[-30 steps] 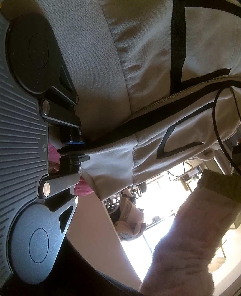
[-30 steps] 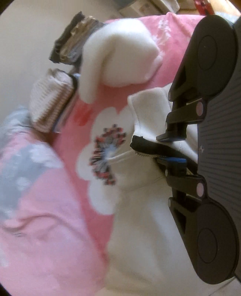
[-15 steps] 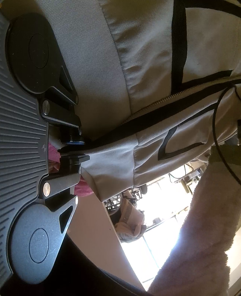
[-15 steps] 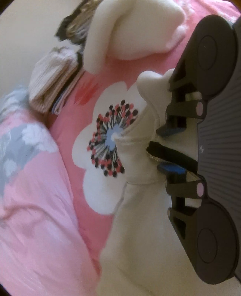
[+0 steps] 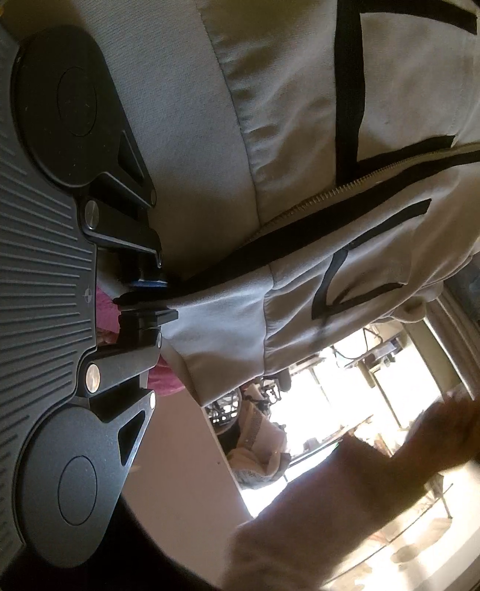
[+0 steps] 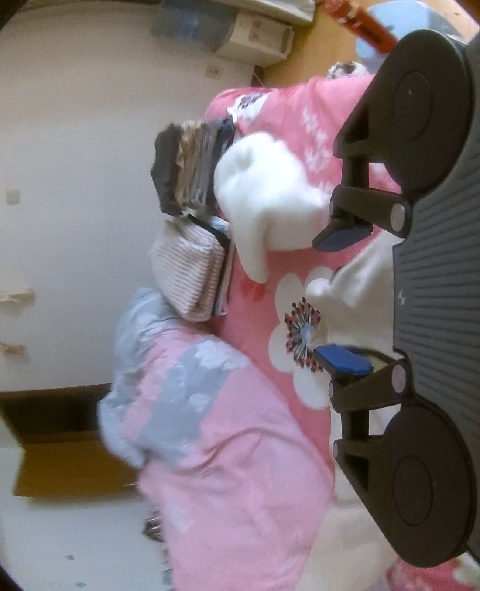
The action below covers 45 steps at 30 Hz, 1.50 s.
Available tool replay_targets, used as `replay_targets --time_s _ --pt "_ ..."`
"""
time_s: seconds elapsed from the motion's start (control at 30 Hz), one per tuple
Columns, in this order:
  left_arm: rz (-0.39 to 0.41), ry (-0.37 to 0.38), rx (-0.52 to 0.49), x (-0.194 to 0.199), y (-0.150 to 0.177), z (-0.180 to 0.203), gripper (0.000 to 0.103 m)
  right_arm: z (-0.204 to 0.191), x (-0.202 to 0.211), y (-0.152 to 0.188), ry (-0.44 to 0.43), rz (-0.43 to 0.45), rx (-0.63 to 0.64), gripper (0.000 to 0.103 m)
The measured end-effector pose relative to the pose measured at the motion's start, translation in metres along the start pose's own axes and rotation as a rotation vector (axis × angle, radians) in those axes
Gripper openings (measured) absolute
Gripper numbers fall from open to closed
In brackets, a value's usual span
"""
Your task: Fold clothes
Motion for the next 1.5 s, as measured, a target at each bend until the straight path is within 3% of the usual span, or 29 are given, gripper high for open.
replay_targets --time_s 0.13,0.27,0.43,0.57,0.77,0.9,1.0,1.23,1.37,1.4,1.5 --pt "0.005 -0.026 0.005 0.003 -0.001 0.003 0.012 -0.011 0.064 0.022 -0.06 -0.009 0.008 0.059" --pt "0.013 -0.062 -0.004 0.01 -0.003 0.009 0.022 -0.024 0.091 0.076 -0.135 -0.115 -0.033 0.059" --pt "0.012 -0.12 -0.057 0.02 -0.004 0.019 0.023 -0.052 0.116 0.15 -0.231 -0.261 -0.031 0.054" --pt "0.027 -0.162 -0.07 0.031 -0.004 0.022 0.024 -0.091 0.125 0.2 -0.321 -0.361 0.128 0.048" --pt "0.065 -0.258 0.023 0.05 -0.006 0.003 0.024 -0.148 0.15 0.278 -0.41 -0.478 0.508 0.048" --pt "0.083 -0.296 0.072 0.058 -0.009 -0.007 0.024 -0.163 0.16 0.316 -0.41 -0.447 0.785 0.048" --pt "0.082 -0.31 0.078 0.059 -0.01 -0.006 0.024 -0.169 0.161 0.336 -0.376 -0.377 0.964 0.048" --pt "0.068 -0.311 0.096 0.057 -0.008 -0.007 0.024 -0.177 0.167 0.364 -0.358 -0.226 1.288 0.048" --pt "0.07 -0.306 0.104 0.057 -0.007 -0.008 0.024 -0.181 0.162 0.371 -0.377 -0.195 1.394 0.031" --pt "0.073 -0.306 0.105 0.057 -0.008 -0.008 0.024 -0.181 0.157 0.371 -0.378 -0.202 1.395 0.022" --pt "0.084 -0.306 0.108 0.059 -0.008 -0.008 0.024 -0.178 0.155 0.359 -0.356 -0.231 1.251 0.016"
Point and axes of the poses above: each gripper's, at about its wrist camera, not at the fingertips, and x roughly against the way its jaws point, z to its right, y to its underside, the point moved 10 cm from there along -x, roughly the way its jaws point, and after that the axes turned 9 degrees about -x, right-handed, at the moved point
